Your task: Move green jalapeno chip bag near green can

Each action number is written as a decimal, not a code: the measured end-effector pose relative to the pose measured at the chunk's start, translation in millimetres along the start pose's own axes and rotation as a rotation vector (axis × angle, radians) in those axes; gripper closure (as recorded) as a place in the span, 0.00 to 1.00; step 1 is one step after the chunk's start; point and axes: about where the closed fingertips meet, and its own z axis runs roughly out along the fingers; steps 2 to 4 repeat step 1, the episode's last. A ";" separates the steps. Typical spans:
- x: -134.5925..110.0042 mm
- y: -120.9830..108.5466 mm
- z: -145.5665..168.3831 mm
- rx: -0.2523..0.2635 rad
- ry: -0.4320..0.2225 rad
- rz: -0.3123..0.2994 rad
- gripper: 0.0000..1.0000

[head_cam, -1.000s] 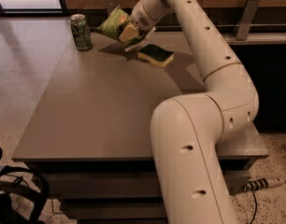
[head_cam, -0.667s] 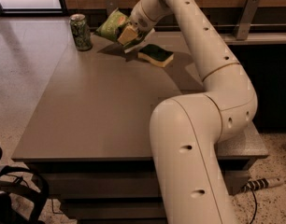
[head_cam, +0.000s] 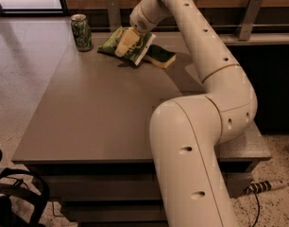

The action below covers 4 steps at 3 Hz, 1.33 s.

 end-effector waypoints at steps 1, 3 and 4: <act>0.0 0.1 0.2 0.000 0.000 0.000 0.00; 0.0 0.1 0.2 0.000 0.000 0.000 0.00; 0.0 0.1 0.2 0.000 0.000 0.000 0.00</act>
Offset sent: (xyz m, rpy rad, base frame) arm 0.0000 0.0000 0.0000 0.0000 0.0000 0.0000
